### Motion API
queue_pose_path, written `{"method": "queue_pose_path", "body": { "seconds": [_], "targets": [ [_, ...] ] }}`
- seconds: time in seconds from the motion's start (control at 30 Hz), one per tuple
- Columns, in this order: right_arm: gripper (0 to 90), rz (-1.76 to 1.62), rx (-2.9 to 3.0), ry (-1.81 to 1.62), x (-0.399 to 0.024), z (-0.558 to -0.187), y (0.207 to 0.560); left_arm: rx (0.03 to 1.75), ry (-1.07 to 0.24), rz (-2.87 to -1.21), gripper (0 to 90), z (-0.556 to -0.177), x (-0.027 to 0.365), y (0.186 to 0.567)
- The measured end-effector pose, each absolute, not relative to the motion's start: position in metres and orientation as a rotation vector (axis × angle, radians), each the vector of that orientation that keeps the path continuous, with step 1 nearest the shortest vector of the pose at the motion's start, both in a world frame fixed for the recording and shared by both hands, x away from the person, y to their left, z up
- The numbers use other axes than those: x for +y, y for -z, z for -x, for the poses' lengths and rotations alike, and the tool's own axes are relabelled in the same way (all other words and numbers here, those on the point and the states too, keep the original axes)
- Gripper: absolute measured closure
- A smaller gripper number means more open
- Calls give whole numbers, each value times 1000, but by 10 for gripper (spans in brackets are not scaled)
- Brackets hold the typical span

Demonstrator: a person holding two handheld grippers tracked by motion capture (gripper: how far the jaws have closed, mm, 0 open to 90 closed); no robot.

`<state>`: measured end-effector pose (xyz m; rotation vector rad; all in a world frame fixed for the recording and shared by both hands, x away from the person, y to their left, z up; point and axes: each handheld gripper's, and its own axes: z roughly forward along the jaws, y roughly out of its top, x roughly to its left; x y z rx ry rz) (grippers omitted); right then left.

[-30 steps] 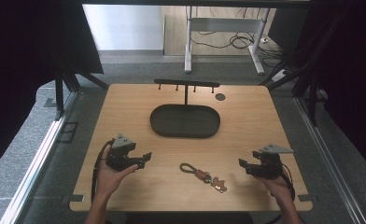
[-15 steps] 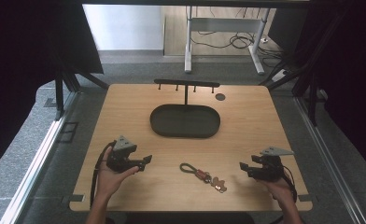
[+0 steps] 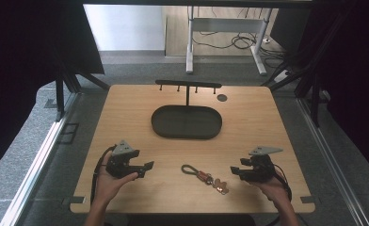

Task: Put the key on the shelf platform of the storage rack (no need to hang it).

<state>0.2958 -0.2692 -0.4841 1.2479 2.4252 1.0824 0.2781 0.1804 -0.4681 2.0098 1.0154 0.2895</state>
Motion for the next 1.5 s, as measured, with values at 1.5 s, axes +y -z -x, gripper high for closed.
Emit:
{"method": "queue_pose_path", "body": {
  "seconds": [1.5],
  "targets": [
    [536,-854,2914,-579,-140,-323,500,1032,-324,-2024,244,-277,185,469]
  ]
}}
